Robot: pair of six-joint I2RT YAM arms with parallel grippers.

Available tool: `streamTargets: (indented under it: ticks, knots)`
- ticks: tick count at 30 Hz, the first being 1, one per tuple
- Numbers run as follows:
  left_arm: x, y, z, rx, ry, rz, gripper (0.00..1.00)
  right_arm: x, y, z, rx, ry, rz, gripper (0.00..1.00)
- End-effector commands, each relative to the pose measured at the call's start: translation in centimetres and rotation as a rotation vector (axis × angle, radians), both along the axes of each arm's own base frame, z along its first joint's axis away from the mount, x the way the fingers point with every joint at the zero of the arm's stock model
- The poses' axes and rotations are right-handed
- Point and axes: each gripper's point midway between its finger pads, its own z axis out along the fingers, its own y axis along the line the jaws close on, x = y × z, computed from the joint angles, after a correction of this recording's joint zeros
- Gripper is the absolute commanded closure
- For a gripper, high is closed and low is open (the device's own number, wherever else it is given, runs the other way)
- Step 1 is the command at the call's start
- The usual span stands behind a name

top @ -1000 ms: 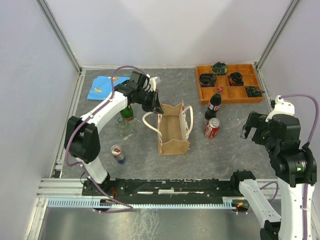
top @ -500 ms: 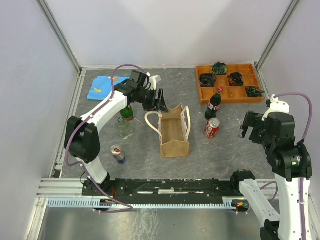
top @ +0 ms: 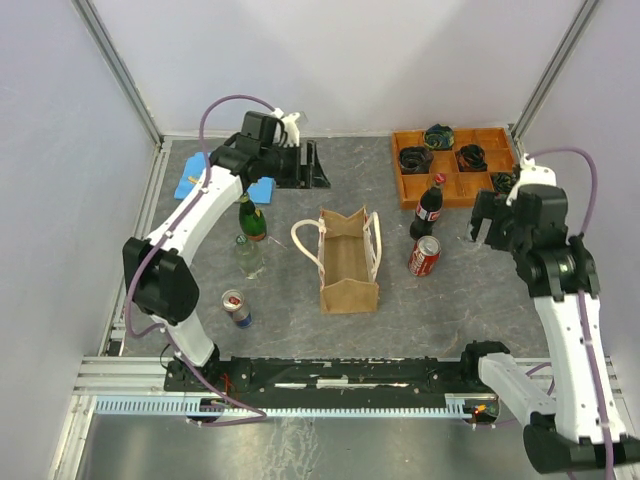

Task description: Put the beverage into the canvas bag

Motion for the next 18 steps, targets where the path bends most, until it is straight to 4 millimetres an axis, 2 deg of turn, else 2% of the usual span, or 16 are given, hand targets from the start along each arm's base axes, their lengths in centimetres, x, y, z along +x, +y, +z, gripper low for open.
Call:
streamTargets:
  ticks: [1, 5, 8, 12, 18]
  knots:
    - [2.2, 4.1, 3.9, -0.024, -0.078, 0.156, 0.22, 4.6, 1.1, 2.2, 0.022, -0.117, 0.048, 0.01]
    - [2.5, 7.2, 4.7, -0.018, -0.113, 0.21, 0.23, 7.4, 1.8, 1.3, 0.032, -0.145, 0.081, 0.01]
    - [2.2, 8.9, 4.8, -0.006, -0.13, 0.227, 0.23, 8.8, 2.0, 0.6, 0.031, -0.166, 0.087, 0.01]
    - [1.5, 10.1, 4.8, 0.009, -0.146, 0.233, 0.23, 9.5, 2.8, -0.5, 0.046, -0.144, 0.112, 0.03]
    - [0.5, 10.7, 3.9, 0.021, -0.131, 0.24, 0.24, 10.3, 4.8, -2.9, 0.027, -0.134, 0.158, 0.04]
